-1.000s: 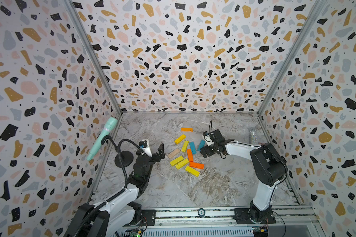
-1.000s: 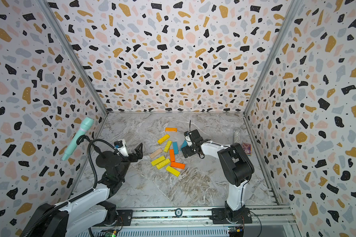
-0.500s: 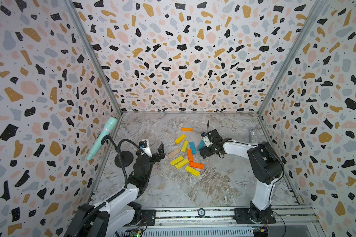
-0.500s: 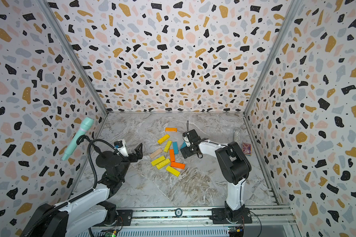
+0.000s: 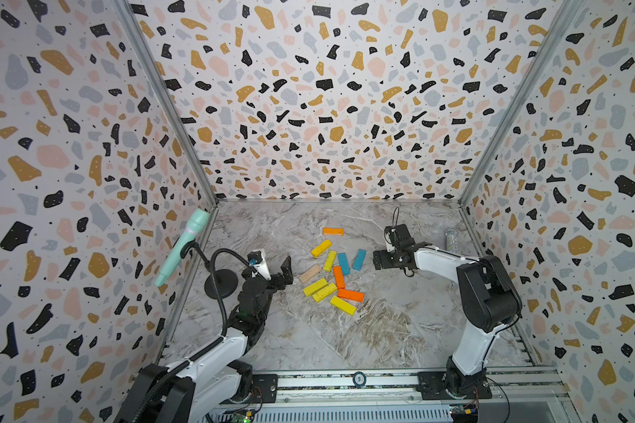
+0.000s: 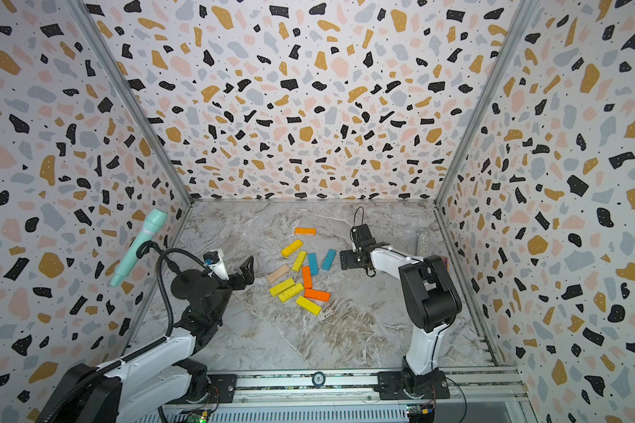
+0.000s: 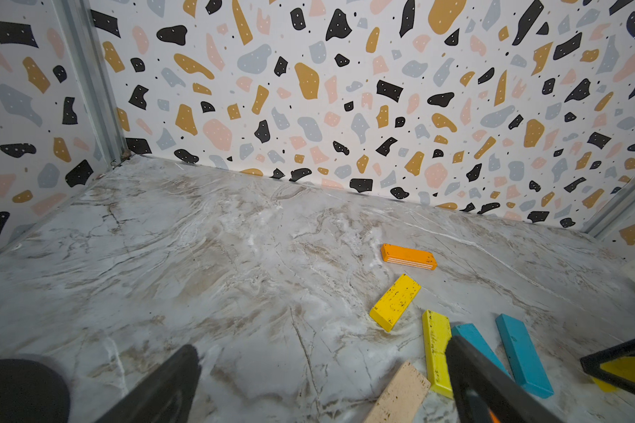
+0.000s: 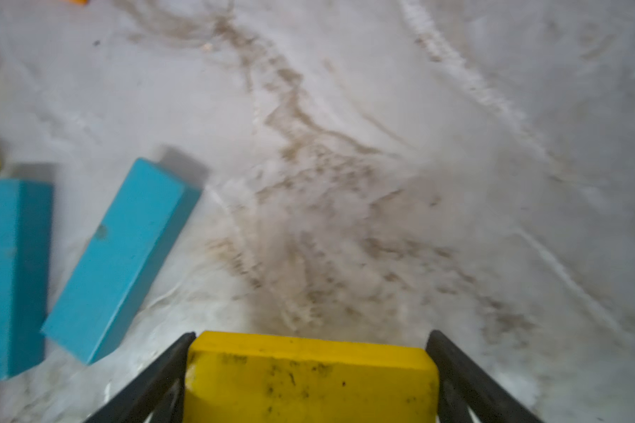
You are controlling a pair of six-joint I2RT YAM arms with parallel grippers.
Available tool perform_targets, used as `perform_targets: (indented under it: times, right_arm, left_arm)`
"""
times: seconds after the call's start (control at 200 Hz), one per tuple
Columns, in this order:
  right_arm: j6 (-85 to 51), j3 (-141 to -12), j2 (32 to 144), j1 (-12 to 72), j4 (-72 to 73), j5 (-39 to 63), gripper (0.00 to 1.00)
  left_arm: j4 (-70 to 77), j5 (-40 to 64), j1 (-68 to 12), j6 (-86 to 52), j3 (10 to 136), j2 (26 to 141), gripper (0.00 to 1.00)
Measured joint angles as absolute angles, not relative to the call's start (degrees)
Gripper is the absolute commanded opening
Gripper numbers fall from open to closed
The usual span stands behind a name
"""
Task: Assemble the number 6 with building blocks
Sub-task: Move the building block to the center of the board.
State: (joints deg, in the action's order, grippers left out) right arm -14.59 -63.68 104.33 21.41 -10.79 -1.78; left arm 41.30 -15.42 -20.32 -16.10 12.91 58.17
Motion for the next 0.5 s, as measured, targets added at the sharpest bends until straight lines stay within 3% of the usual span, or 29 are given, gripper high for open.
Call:
perform_targets:
  times: [0.501]
  right_arm:
    - [-14.5,-69.9,111.3,18.7,-11.0,-5.3,0.99]
  left_arm:
    - [41.1,-15.6,-20.3,-16.1,12.9,58.2,1.00]
